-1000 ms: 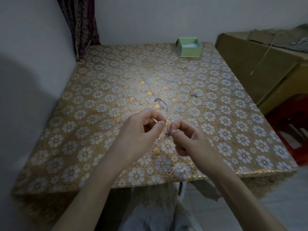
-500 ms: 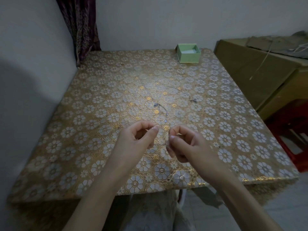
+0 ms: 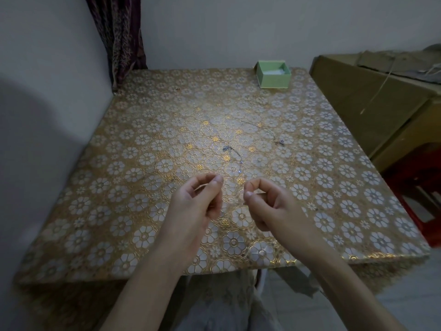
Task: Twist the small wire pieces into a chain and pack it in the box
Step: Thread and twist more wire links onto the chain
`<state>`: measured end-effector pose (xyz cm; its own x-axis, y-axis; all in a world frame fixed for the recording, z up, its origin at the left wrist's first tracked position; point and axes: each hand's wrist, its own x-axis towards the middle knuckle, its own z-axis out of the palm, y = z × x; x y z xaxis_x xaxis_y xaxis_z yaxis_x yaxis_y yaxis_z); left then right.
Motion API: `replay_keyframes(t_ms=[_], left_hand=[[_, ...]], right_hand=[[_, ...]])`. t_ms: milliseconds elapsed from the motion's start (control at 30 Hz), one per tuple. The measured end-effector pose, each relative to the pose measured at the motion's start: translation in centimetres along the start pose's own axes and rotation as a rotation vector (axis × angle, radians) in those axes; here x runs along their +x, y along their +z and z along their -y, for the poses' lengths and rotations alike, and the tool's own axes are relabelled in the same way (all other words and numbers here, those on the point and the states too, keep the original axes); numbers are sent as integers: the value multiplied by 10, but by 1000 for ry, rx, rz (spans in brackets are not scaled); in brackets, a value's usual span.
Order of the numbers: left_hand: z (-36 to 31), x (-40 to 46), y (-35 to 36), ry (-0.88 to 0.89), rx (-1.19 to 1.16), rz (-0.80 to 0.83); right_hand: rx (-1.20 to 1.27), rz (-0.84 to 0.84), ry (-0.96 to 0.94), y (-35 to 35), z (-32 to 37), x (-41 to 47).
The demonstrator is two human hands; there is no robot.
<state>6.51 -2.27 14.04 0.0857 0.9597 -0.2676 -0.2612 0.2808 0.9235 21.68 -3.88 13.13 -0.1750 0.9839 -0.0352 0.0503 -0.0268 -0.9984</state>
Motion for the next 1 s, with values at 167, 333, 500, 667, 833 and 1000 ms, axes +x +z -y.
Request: replay_keyframes(t_ms=[167, 333, 500, 667, 833, 1000], left_hand=[[0, 3, -10, 78, 335, 33], [-2, 3, -10, 38, 216, 2], [-4, 0, -11, -156, -201, 62], [0, -1, -5, -76, 131, 119], [-4, -3, -4, -74, 392, 173], [-8, -5, -6, -90, 519, 212]], right_hand=[[3, -11, 23, -5, 1, 0], [-46, 75, 33, -1, -4, 0], [-54, 72, 18, 0, -5, 1], [-82, 93, -24, 2, -10, 2], [-27, 101, -15, -3, -12, 1], [-50, 120, -7, -4, -5, 0]])
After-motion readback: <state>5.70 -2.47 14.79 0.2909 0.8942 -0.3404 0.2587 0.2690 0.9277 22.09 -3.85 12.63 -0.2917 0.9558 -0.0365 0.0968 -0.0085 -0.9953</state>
